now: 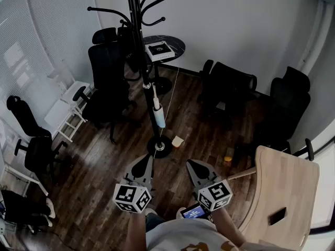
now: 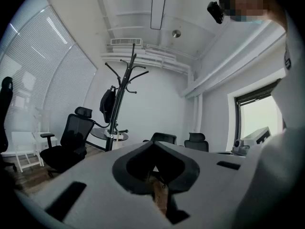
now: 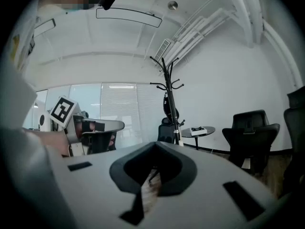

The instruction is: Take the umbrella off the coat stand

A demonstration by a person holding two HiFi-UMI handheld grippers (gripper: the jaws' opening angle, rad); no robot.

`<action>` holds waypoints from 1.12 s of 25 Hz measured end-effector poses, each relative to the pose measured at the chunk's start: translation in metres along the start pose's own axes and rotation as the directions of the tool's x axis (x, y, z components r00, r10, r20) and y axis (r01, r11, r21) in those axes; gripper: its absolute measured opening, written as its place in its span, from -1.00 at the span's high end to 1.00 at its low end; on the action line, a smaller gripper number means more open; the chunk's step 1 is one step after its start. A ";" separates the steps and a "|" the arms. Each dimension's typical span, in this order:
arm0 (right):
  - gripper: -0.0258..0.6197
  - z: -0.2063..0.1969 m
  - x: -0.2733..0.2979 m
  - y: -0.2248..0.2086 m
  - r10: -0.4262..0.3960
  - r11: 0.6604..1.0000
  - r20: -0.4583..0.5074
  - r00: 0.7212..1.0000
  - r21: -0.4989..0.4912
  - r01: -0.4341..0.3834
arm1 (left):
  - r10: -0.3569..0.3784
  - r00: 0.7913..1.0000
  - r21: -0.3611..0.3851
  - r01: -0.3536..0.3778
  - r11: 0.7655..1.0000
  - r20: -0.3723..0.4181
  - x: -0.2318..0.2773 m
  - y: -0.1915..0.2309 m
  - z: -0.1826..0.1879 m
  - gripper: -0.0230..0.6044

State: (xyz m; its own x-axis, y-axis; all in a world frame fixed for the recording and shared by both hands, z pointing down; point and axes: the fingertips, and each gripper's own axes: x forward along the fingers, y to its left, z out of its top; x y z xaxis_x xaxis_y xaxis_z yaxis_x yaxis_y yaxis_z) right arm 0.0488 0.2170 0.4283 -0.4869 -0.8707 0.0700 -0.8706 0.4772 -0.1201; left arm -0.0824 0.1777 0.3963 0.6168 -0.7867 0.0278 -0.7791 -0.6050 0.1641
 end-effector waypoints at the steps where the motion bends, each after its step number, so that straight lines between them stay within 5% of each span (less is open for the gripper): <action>1: 0.89 0.000 0.000 0.001 0.001 1.000 0.000 1.000 -0.001 -0.001 | 0.003 1.000 -0.002 -0.003 1.000 0.003 -0.001 0.001 0.000 0.86; 21: 0.89 -0.002 0.009 -0.002 0.015 0.999 0.015 1.000 0.050 -0.016 | 0.027 0.999 -0.032 -0.028 0.999 -0.024 -0.005 0.006 -0.012 0.86; 28: 0.89 -0.013 0.045 -0.018 0.061 0.997 -0.017 0.998 0.050 -0.060 | 0.037 0.999 -0.058 -0.039 0.998 -0.029 0.037 0.027 -0.024 0.86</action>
State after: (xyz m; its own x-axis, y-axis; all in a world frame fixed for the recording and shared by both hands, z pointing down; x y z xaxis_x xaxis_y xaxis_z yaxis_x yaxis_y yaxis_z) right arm 0.0412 0.1708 0.4461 -0.5401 -0.8379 0.0792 -0.8351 0.5219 -0.1737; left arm -0.0782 0.1349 0.4254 0.5902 -0.8048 0.0625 -0.7948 -0.5658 0.2195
